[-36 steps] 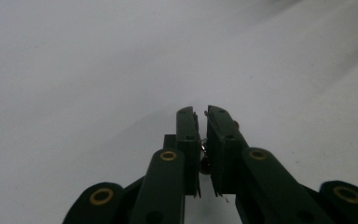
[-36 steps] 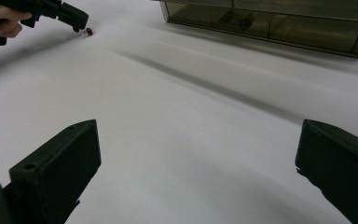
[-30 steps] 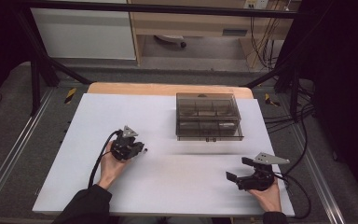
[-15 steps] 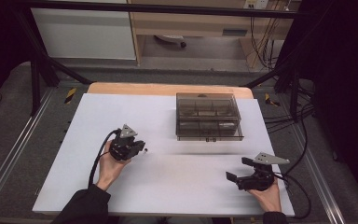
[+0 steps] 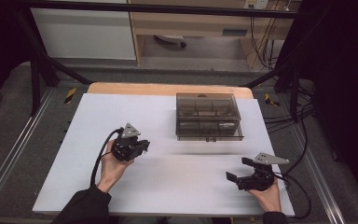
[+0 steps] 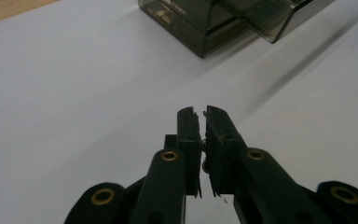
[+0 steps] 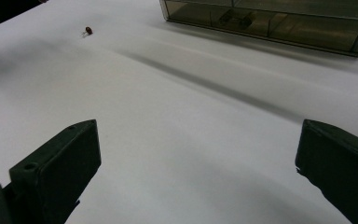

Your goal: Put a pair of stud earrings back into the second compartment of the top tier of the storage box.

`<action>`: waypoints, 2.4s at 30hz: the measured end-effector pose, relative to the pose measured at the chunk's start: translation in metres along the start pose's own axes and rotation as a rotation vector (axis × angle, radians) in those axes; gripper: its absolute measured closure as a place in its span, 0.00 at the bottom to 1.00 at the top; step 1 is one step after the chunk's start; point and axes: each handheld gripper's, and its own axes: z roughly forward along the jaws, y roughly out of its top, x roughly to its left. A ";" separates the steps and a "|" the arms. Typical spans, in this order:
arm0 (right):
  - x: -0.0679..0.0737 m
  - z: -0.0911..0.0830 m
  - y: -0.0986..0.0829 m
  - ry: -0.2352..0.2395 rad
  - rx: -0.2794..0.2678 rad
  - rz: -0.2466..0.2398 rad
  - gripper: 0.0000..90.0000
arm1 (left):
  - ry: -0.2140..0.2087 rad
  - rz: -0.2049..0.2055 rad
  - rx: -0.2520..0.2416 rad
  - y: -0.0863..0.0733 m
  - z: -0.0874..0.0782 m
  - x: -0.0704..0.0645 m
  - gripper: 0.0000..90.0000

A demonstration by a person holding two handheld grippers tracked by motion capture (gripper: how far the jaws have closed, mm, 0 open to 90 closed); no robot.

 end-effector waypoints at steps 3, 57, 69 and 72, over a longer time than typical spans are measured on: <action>0.000 0.000 0.000 0.001 0.003 -0.002 0.01 | -0.005 0.009 -0.002 0.003 -0.001 -0.005 0.93; 0.000 0.000 0.000 0.001 0.009 -0.010 0.01 | -0.128 0.110 -0.025 0.098 0.051 -0.086 0.93; 0.000 0.001 -0.001 0.002 0.011 -0.011 0.01 | -0.112 0.099 -0.011 0.111 0.069 -0.084 0.93; 0.000 0.001 -0.001 0.001 0.012 -0.012 0.01 | -0.113 0.097 -0.010 0.115 0.072 -0.085 0.93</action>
